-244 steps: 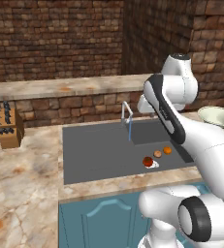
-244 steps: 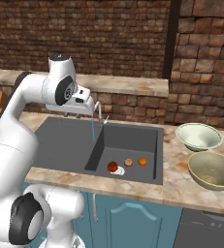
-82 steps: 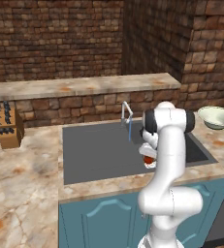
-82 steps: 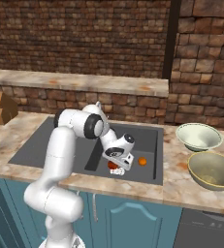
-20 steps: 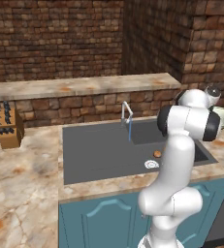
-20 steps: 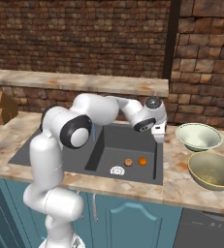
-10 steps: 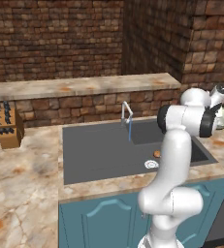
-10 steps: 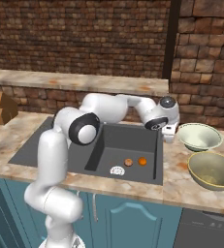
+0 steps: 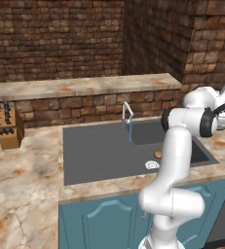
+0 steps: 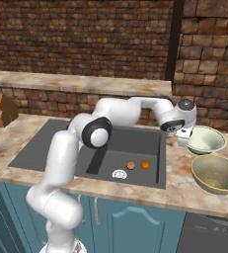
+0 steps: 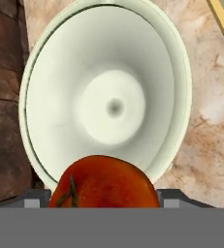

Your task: Pick the tangerines from the sink and place them in one bowl. Place the tomato in the other bowl. Then turn off the sink faucet.

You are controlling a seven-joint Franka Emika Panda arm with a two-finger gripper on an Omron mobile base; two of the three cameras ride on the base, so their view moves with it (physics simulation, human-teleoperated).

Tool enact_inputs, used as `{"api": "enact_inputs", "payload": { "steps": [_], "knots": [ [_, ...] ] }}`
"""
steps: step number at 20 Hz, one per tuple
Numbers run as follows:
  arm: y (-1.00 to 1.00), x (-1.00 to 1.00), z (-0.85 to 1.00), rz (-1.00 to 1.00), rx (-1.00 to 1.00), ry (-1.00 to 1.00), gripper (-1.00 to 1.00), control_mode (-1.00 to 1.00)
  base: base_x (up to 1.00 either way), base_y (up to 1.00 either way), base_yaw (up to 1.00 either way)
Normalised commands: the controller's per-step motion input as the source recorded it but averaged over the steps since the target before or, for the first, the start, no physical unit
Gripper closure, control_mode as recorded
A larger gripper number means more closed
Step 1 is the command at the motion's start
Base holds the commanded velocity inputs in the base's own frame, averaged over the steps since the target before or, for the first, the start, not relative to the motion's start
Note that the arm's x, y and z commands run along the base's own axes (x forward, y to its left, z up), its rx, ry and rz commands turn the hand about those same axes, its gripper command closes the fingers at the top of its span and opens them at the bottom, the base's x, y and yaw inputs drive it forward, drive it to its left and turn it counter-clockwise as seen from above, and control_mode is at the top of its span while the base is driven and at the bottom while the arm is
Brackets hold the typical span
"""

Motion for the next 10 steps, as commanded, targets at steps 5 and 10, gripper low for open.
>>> {"api": "enact_inputs", "payload": {
  "steps": [5,10],
  "knots": [
    [-0.33,0.12,-0.19,0.00,0.02,0.00,1.00,-1.00,0.00,0.00,0.00],
    [-0.29,0.17,-0.20,0.00,0.01,0.00,1.00,-1.00,0.00,0.00,0.00]
  ]
}}
